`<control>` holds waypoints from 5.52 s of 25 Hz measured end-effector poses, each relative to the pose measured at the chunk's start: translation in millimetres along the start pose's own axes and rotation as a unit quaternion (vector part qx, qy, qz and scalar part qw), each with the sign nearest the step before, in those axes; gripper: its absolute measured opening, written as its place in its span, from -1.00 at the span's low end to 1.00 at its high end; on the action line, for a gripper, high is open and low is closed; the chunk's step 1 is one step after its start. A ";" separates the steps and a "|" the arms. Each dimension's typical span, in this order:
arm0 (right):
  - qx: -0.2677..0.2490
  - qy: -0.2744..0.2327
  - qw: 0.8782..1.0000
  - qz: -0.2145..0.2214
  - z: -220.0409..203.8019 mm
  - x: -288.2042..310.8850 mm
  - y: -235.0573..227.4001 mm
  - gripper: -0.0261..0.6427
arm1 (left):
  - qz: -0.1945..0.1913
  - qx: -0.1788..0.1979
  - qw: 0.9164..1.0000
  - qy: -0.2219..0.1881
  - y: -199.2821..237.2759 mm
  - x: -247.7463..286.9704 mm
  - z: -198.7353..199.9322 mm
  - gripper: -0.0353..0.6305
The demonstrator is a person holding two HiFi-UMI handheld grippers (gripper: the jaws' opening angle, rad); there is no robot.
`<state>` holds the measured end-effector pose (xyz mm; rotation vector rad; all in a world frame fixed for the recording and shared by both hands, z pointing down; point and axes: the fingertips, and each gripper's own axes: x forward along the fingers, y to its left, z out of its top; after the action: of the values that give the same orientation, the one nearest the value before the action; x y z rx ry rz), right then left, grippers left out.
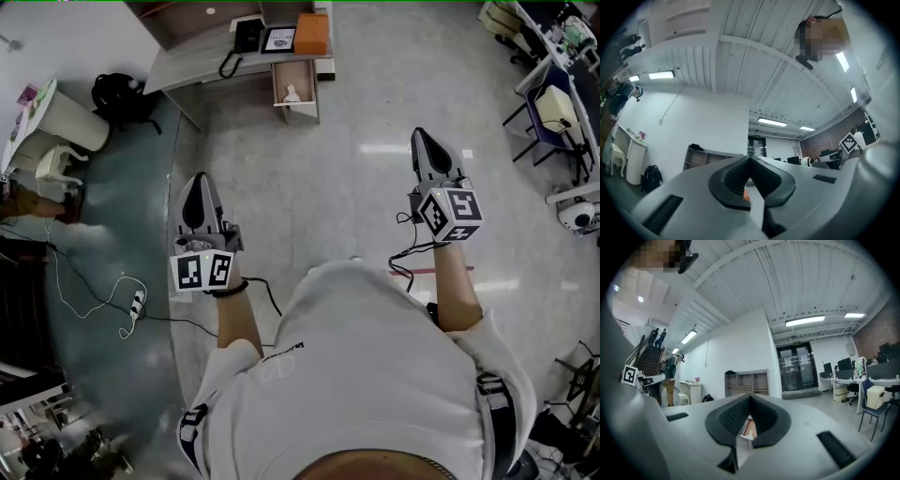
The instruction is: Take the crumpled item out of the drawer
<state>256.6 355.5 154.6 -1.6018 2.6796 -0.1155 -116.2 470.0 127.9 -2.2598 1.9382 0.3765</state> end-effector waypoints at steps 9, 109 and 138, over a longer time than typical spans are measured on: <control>0.003 0.007 1.000 -0.023 -4.7 5.7 21.1 -0.92 | -0.012 -0.017 1.000 0.009 28.3 -6.0 -11.4 -0.90; -0.052 0.111 0.985 0.124 -125.3 558.5 -50.4 -0.92 | -0.056 -0.028 0.985 0.163 155.4 473.6 -313.3 -0.90; 0.019 0.226 0.961 0.155 -318.1 693.4 -52.6 -0.92 | -0.067 -0.068 0.957 0.275 173.3 568.7 -533.0 -0.89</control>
<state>-42.7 -262.3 491.5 -1.2413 3.2011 -0.5896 -156.3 -240.4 490.0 -2.7944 2.0132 -0.1645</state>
